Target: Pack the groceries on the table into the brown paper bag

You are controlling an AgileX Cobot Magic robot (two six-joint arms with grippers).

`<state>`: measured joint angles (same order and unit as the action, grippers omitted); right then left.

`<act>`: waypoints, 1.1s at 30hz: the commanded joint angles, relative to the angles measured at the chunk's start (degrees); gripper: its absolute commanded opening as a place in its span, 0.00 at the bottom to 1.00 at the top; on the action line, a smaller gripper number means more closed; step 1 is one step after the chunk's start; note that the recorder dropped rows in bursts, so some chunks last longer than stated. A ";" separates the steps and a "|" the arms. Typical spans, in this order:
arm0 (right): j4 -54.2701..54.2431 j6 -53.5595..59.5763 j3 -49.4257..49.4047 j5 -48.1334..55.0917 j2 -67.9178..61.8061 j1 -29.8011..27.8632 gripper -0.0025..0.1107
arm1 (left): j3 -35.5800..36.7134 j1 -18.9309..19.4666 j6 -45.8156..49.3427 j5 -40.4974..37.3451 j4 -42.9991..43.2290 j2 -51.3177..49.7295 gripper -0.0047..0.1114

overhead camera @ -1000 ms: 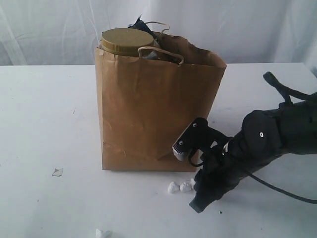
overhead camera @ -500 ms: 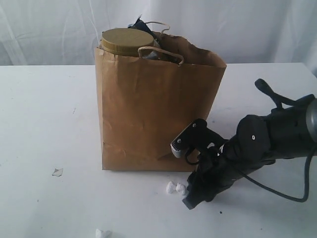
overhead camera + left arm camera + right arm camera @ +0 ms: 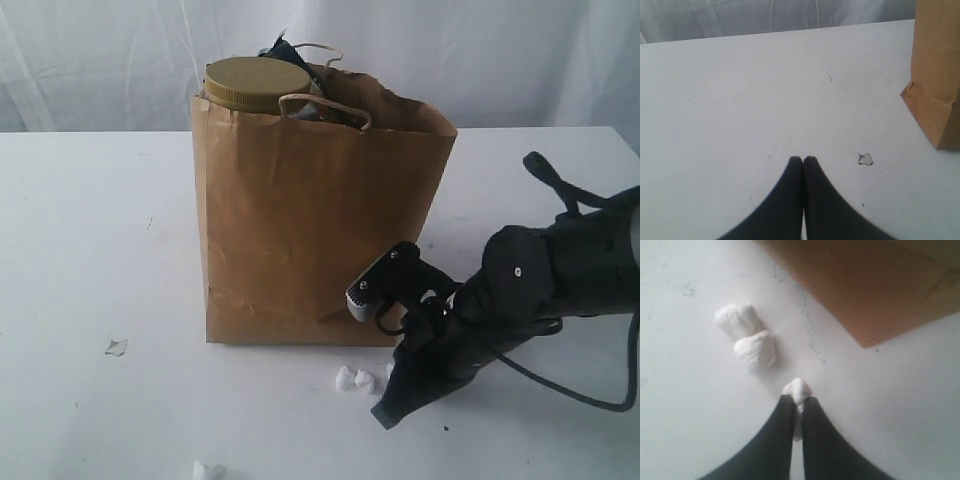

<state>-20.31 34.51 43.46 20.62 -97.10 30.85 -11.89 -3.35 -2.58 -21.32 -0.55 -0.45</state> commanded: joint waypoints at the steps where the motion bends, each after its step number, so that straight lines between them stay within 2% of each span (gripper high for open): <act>1: -0.05 -2.51 -0.19 11.31 7.15 0.00 0.02 | 0.13 -0.42 -0.11 0.21 -0.59 0.45 0.04; 6: -0.05 -6.88 0.09 25.05 18.40 0.00 0.02 | 0.13 -0.42 -0.11 0.21 -0.59 0.45 0.04; 9: -1.50 -10.83 3.47 41.37 24.69 -0.10 0.02 | 0.13 -0.42 -0.11 0.21 -0.59 0.45 0.04; 10: -4.28 -11.74 5.50 47.38 27.23 -0.10 0.02 | 0.13 -0.42 -0.11 0.21 -0.59 0.45 0.04; 12: -10.08 -12.89 9.05 49.34 31.17 -0.10 0.02 | 0.13 -0.42 -0.11 0.21 -0.59 0.45 0.04; 15: -15.93 -18.98 15.93 42.10 32.96 -0.10 0.02 | 0.13 -0.42 -0.11 0.21 -0.59 0.45 0.04; 21: -15.44 -19.18 24.41 23.77 30.98 -0.10 0.02 | 0.13 -0.42 -0.11 0.21 -0.59 0.45 0.04; 30: -16.15 -19.30 26.15 -4.60 21.37 -0.10 0.02 | 0.13 -0.42 -0.11 0.21 -0.59 0.45 0.04; 33: -16.00 -19.17 27.29 -9.95 17.85 0.01 0.02 | 0.13 -0.42 -0.11 0.21 -0.59 0.45 0.04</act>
<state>-36.15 15.41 69.76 16.98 -76.62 30.85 -11.89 -3.35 -2.58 -21.32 -0.55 -0.45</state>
